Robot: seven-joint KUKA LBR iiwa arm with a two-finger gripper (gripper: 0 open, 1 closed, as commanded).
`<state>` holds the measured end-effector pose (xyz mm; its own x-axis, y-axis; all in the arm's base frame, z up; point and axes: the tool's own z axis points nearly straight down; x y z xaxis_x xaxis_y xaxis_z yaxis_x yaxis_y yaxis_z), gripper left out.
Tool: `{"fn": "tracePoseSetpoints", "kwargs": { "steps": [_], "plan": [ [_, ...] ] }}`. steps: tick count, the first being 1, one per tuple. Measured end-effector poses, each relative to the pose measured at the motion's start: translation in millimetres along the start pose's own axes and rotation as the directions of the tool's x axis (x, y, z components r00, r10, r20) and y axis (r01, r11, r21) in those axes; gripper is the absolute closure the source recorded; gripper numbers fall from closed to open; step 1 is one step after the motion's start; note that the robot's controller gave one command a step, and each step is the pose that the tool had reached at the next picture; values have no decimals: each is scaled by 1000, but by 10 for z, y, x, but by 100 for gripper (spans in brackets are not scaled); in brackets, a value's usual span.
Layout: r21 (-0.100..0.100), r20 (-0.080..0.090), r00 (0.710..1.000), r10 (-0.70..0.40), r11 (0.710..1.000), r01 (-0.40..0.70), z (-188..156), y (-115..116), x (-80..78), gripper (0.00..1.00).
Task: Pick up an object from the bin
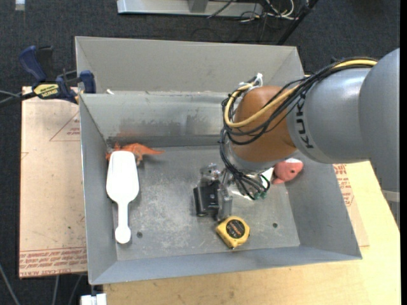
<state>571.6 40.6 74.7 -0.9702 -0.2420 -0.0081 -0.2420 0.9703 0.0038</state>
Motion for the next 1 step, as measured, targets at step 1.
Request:
{"fn": "tracePoseSetpoints", "kwargs": {
  "steps": [1],
  "plan": [
    [0,0,1000,0,1000,0,0,0,0,100]
  ]
}}
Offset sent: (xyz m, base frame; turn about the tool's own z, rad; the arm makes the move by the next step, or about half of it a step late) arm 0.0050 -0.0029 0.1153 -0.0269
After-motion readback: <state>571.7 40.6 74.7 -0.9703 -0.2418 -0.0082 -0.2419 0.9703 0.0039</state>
